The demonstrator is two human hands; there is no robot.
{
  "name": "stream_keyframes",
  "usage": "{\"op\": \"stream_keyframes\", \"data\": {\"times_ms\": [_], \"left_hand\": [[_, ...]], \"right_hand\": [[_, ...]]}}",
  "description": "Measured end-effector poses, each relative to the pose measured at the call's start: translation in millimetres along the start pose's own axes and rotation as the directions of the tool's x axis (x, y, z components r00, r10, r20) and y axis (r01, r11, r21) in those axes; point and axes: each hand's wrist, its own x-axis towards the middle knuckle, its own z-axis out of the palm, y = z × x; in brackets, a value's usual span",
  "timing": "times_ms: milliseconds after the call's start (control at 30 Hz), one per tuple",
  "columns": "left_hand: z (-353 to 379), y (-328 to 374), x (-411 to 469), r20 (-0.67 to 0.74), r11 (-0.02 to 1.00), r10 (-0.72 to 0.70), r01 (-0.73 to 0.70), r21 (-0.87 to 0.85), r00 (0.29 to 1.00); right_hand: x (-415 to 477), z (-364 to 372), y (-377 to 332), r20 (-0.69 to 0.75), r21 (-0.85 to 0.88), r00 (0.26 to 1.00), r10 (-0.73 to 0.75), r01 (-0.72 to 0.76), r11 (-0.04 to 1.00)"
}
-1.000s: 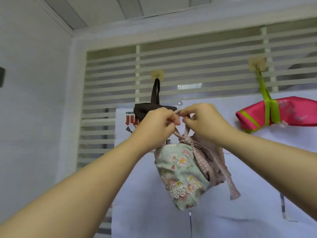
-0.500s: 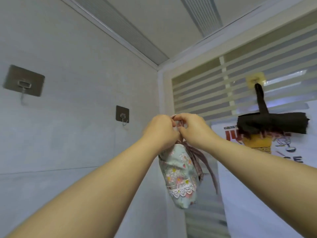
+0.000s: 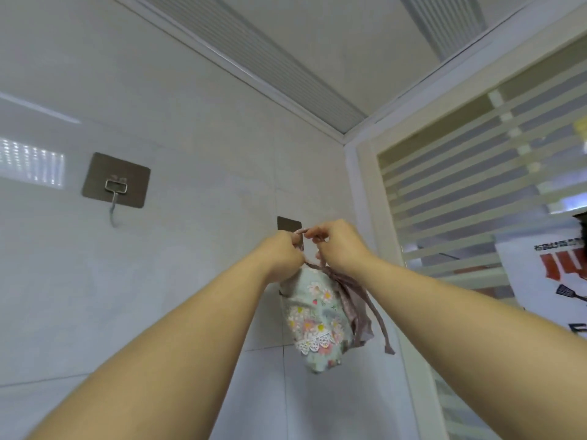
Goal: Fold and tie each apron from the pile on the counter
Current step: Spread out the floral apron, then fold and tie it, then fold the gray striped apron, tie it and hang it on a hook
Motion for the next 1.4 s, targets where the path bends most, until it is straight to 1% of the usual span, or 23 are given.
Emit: {"op": "stream_keyframes", "data": {"times_ms": [167,300,433,500,600,633,700,767,833,900,1000,1033,1067,1100,1167,1267,1300,1400], "left_hand": [[15.8,-8.4,24.4,0.01,0.999,-0.002,0.002,0.036,1.0],[25.3,-11.9,32.8,0.01,0.999,-0.004,0.003,0.044,1.0],[34.1,-23.8,33.5,0.031,0.998,-0.019,0.017,0.067,0.999],[41.8,-28.7,29.9,0.063,0.996,-0.025,0.019,0.085,0.998],[54.5,-32.6,17.7,0.081,0.973,-0.011,-0.008,0.229,0.997],[57.0,-32.5,10.6,0.051,0.953,-0.013,-0.003,0.302,0.999],[61.9,-28.4,-7.1,-0.066,0.881,0.024,0.01,0.473,0.998],[70.5,-18.0,-28.6,-0.131,0.819,0.113,-0.017,0.573,0.985],[85.9,-3.7,-50.2,-0.127,0.84,0.157,-0.065,0.538,0.979],[102.9,12.3,-70.9,-0.123,0.895,0.15,-0.082,0.437,0.981],[140.4,48.9,-112.8,-0.087,0.963,0.146,-0.121,0.242,0.985],[151.5,60.7,-125.4,-0.063,0.975,0.14,-0.126,0.185,0.988],[171.5,76.8,-146.9,-0.027,0.985,0.13,-0.126,0.118,0.991],[178.3,84.9,-156.6,-0.021,0.988,0.137,-0.135,0.081,0.99],[214.4,118.9,-205.6,0.101,0.989,0.145,-0.143,-0.024,0.984],[262.1,159.1,-273.8,0.256,0.98,0.174,-0.141,-0.139,0.951],[280.1,177.1,-304.2,0.324,0.974,0.187,-0.131,-0.186,0.927],[322.9,213.1,-377.4,0.457,0.957,0.243,-0.132,-0.26,0.855]], "right_hand": [[20.2,26.6,13.2,0.026,-0.048,1.0,0.009,-0.008,0.999],[32.7,42.4,22.9,0.041,-0.066,0.998,0.053,-0.051,0.997],[30.6,52.4,27.4,0.16,-0.063,0.983,0.087,-0.077,0.995],[20.6,54.3,29.8,0.235,0.007,0.965,0.114,-0.118,0.993],[0.4,51.5,34.7,0.31,0.119,0.936,0.165,-0.21,0.97],[-6.5,49.7,36.1,0.328,0.128,0.93,0.166,-0.218,0.968],[-22.8,43.6,34.6,0.348,0.075,0.927,0.142,-0.179,0.981],[-43.2,33.3,35.1,0.37,0.014,0.924,0.097,-0.11,0.994],[-68.5,17.0,39.4,0.419,-0.026,0.902,0.098,-0.096,0.995],[-95.8,-4.0,44.3,0.475,-0.076,0.87,0.132,-0.109,0.991],[-154.3,-49.1,63.8,0.538,-0.132,0.809,0.237,-0.197,0.971],[-173.3,-64.8,68.4,0.551,-0.138,0.793,0.261,-0.222,0.965],[-204.7,-83.1,80.0,0.571,-0.168,0.76,0.31,-0.261,0.95],[-219.8,-94.4,82.6,0.597,-0.173,0.732,0.328,-0.282,0.944],[-282.9,-130.3,102.0,0.622,-0.233,0.653,0.433,-0.373,0.898],[-371.8,-176.5,128.4,0.617,-0.289,0.573,0.54,-0.474,0.832],[-409.5,-195.3,136.4,0.603,-0.32,0.53,0.596,-0.524,0.789],[-498.5,-235.6,147.2,0.57,-0.343,0.414,0.71,-0.665,0.663]]}}
